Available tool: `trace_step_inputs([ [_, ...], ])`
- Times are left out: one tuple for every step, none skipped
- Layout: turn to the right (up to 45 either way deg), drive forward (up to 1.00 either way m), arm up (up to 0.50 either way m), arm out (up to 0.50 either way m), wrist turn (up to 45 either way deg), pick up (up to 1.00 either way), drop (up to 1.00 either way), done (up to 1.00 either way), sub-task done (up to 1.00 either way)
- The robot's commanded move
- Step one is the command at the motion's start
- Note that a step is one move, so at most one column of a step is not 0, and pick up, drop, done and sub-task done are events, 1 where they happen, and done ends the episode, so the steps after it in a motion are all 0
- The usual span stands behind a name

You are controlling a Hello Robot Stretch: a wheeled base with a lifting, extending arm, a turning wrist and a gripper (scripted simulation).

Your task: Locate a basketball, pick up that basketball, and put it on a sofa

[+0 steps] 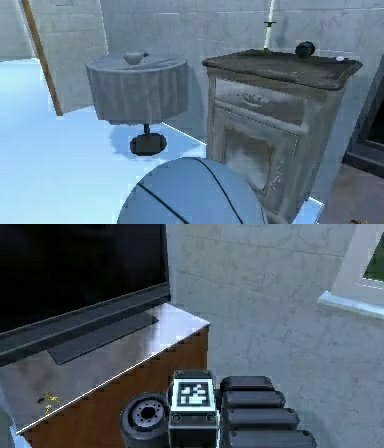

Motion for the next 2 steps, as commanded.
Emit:
trace_step_inputs([
  [-45.0, 0.0, 0.0, 0.0, 0.0, 0.0, 0.0, 0.0, 0.0],
  [0.0, 1.0, 0.0, 0.0, 0.0, 0.0, 0.0, 0.0, 0.0],
])
